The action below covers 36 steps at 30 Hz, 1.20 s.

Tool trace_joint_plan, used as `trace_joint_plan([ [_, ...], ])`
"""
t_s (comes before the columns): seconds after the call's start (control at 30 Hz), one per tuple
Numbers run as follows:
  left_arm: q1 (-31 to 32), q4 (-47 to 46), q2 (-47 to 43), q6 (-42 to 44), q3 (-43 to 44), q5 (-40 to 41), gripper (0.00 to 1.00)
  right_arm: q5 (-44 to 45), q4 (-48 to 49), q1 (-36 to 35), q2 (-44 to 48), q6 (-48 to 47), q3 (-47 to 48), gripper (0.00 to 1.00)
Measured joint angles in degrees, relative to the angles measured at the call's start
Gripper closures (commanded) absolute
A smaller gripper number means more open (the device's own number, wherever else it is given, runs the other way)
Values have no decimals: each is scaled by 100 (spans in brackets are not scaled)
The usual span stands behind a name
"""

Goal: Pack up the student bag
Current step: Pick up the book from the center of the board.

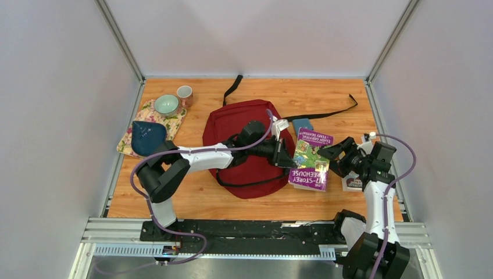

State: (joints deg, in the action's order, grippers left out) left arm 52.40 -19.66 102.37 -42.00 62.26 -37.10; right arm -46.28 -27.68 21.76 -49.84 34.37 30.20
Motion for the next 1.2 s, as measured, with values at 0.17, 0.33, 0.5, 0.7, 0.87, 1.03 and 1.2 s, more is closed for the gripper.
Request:
trace_joint_plan([
  [0.17, -199, -992, -4, -549, -472, -334, 100, -321, 302, -63, 61, 146, -133, 25],
  [0.33, -262, -1589, -4, -879, -601, -518, 100, -509, 595, -273, 109, 262, -133, 25],
  [0.5, -262, -1827, -4, -1043, -614, -636, 100, -610, 802, -686, 133, 337, -129, 47],
  [0.7, -297, -1812, -4, -1108, -651, -638, 69, -625, 837, -809, 382, 308, -116, 92],
  [0.87, -295, -1362, -186, -815, -645, -457, 27, -509, 706, -820, 632, 404, -42, 100],
  [1.03, -289, -911, -704, -487, -645, -28, 25, -455, 719, -822, 765, 638, -2, 100],
  [1.2, -356, -1165, -1241, -452, -935, 271, 25, -643, 1370, -929, 949, 1414, 4, 100],
])
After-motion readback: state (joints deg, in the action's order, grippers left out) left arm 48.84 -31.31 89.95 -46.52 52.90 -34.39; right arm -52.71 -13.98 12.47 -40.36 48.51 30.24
